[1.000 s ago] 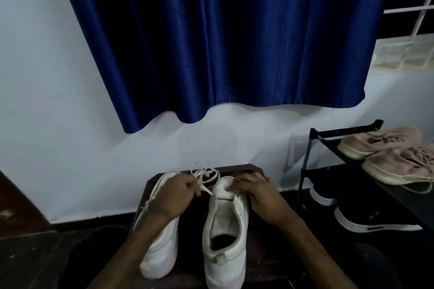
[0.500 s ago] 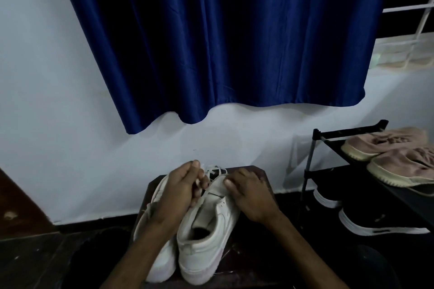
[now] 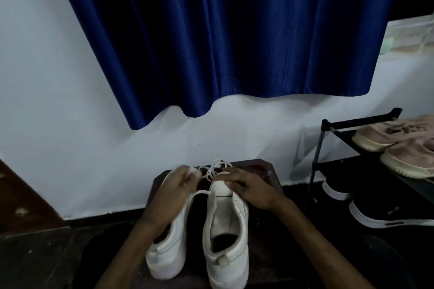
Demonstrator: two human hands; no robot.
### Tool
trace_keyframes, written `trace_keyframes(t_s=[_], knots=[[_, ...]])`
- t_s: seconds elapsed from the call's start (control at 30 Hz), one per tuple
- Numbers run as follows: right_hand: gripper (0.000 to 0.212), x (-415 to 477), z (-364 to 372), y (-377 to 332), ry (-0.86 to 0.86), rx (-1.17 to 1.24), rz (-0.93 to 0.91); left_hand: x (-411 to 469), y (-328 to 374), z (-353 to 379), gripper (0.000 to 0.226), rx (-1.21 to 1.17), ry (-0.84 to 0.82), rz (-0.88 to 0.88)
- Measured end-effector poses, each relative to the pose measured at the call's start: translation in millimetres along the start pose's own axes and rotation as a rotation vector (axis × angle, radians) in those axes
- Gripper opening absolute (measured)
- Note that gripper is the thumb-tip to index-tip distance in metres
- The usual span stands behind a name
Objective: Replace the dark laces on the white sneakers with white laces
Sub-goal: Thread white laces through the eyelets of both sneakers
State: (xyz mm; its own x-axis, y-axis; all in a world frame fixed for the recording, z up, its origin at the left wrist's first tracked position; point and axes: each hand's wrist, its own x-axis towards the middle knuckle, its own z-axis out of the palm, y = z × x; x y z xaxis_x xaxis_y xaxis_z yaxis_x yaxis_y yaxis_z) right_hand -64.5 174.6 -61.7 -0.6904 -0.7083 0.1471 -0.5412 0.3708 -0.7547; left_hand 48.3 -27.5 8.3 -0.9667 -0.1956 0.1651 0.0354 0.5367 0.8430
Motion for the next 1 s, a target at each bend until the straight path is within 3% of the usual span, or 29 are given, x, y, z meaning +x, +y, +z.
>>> trace_keyframes(t_s=[0.07,0.13,0.23,0.33,0.47,0.53,0.7,0.83,1.0], knots=[[0.035,-2,3,-1,0.092,0.029,-0.045,5,-10,16,0.018,0.563,-0.157,0.090],[0.032,-4,6,-5,0.228,0.117,-0.078,7,-6,25,0.016,0.782,-0.201,0.084],[0.028,-12,4,-14,0.207,0.275,-0.038,3,4,33,0.013,0.701,-0.102,0.005],[0.030,-20,-3,-7,0.111,0.188,-0.073,0,7,32,0.014,0.700,-0.122,-0.011],[0.026,-27,-7,0,0.125,0.154,-0.120,4,10,35,0.023,0.601,-0.165,-0.151],[0.027,-29,-5,0,0.134,0.115,-0.144,4,14,36,0.029,0.468,-0.164,-0.243],[0.031,-26,-12,6,0.179,-0.046,-0.128,3,35,14,0.026,-0.242,-0.152,-0.490],[0.027,-26,-15,6,0.166,-0.087,-0.104,8,45,-6,0.051,-0.338,0.110,-0.354],[0.029,-31,-19,6,0.118,-0.115,-0.064,7,54,-27,0.026,-0.861,0.393,-0.193]])
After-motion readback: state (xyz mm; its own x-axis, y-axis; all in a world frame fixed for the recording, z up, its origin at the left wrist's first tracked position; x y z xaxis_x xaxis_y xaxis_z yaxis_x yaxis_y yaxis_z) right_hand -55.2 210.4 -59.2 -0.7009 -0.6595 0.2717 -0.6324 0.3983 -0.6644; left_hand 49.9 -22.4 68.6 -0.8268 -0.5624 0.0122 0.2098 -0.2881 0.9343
